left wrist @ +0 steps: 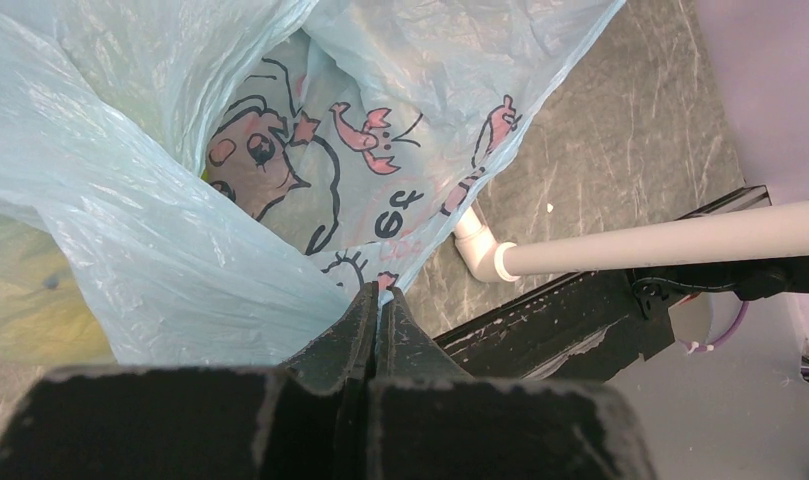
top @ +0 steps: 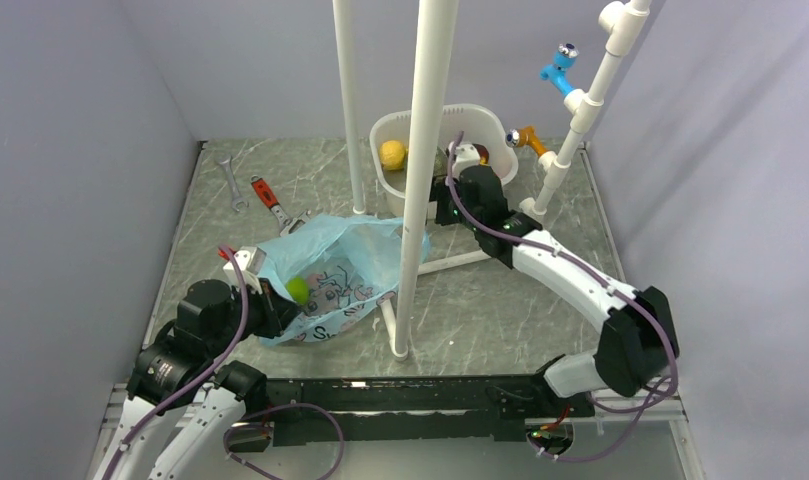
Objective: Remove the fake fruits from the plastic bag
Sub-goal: Take out the fake fruit from the plastic bag.
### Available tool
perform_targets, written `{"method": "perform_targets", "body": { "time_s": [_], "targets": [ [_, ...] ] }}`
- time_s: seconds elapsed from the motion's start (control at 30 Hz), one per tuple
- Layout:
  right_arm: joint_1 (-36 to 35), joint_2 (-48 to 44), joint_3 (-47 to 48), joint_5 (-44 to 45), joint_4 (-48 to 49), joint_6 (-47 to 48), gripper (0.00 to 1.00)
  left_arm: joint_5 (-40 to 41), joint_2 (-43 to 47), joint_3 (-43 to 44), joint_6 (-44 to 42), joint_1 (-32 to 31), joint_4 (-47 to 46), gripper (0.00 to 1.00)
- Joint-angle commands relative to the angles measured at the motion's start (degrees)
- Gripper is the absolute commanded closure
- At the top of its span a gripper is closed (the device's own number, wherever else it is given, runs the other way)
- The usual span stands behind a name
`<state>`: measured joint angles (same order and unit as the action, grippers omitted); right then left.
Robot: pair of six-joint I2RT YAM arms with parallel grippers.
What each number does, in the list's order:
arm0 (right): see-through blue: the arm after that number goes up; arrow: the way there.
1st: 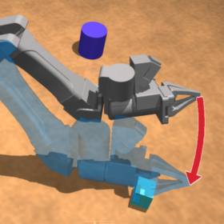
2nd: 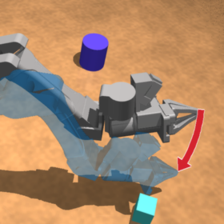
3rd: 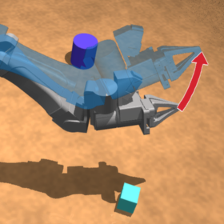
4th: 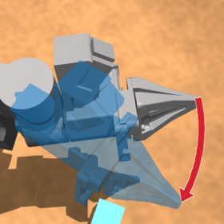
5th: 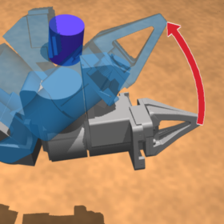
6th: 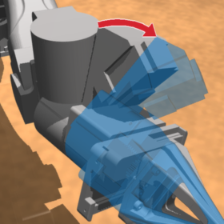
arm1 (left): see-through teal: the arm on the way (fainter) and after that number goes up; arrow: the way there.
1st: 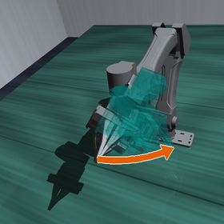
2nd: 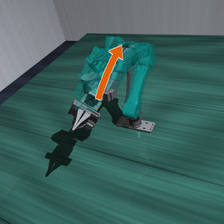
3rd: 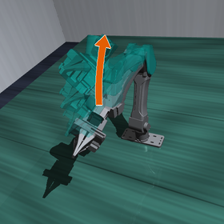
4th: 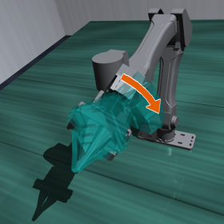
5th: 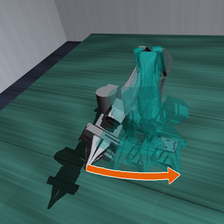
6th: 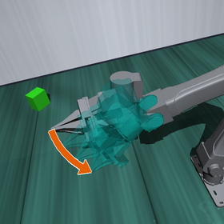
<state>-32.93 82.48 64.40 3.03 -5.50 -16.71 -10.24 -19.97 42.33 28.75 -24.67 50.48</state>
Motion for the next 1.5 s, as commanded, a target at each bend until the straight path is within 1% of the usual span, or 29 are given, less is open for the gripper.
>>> {"method": "perform_targets", "body": {
  "time_s": [0.0,0.1,0.2,0.3,0.43,0.53,0.6,0.63,0.73,0.8,0.87,0.97,1.1,1.17,1.2,1.27,1.33,1.4,1.47],
  "targets": [
    [0.02,-6.66,-5.36,-8.23,4.9,-4.24,0.06,0.02,1.23,-0.23,0.43,0.48,-1.61,1.0],
    [-0.04,-9.48,-6.62,-15.23,5.24,-6.52,0.06,-0.39,1.18,-0.24,0.19,0.58,-1.74,1.0],
    [-0.52,-10.58,-6.83,-22.83,8.86,-10.39,0.07,-0.44,0.86,-0.23,0.21,0.66,-1.7,1.0],
    [-3.99,-9.96,-6.14,-26.58,11.52,-12.91,0.07,-0.51,0.81,-0.23,0.26,0.67,-1.61,1.0],
    [-12.52,-7.66,-3.28,-25.79,11.92,-8.62,0.07,-0.2,1.33,-0.36,0.31,0.67,-1.72,1.0],
    [-15.82,-3.39,0.06,-31.58,13.1,-6.15,0.09,-0.07,1.08,-0.23,0.43,0.67,-1.47,1.0],
    [-16.4,0.45,2.09,-35.23,13.76,-6.03,0.14,-0.1,1.19,-0.23,0.42,0.67,-1.51,1.0],
    [-16.65,2.12,3.06,-36.63,13.9,-5.66,0.19,0.03,1.35,-0.23,0.43,0.67,-1.53,1.0],
    [-17.22,5.61,4.37,-37.3,14.21,-3.57,0.24,0.31,1.6,-0.25,0.43,0.84,-1.52,1.0],
    [-17.4,7.36,4.93,-36.42,13.46,-2.45,0.28,0.07,1.3,-0.18,0.32,0.94,-1.56,1.0],
    [-17.53,8.14,6.05,-33.49,10.66,-1.13,0.28,-0.26,1.01,-0.14,0.21,0.96,-1.53,1.0],
    [-17.39,4.68,5.03,-25.12,7.65,-0.68,0.19,-0.55,1.39,-0.22,0.11,0.94,-1.7,1.0],
    [-17.42,-3.06,2.97,-8.12,1.43,0.56,0.08,-1.0,1.77,-0.32,-0.18,1.03,-1.87,1.0],
    [-17.26,-5.58,2.88,-0.86,-1.48,2.05,0.04,-1.01,1.86,-0.31,-0.17,1.02,-1.88,1.0],
    [-17.16,-6.51,2.92,1.4,-2.16,3.01,0.03,-1.03,1.88,-0.34,-0.17,1.02,-1.9,1.0],
    [-16.62,-7.42,4.02,4.03,-2.82,5.4,0.01,-1.1,1.94,-0.31,-0.19,1.11,-2.02,1.0],
    [-16.48,-6.85,7.07,5.48,-4.41,7.35,0.0,-1.33,1.95,-0.34,-0.28,1.35,-2.03,1.0],
    [-16.46,-5.48,10.57,3.08,-5.15,8.69,0.0,-1.53,1.94,-0.32,-0.36,1.59,-2.07,1.0],
    [-16.56,-3.48,12.9,-1.93,-4.39,9.18,0.0,-1.41,1.99,-0.34,-0.38,1.71,-1.97,1.0]
  ]
}}
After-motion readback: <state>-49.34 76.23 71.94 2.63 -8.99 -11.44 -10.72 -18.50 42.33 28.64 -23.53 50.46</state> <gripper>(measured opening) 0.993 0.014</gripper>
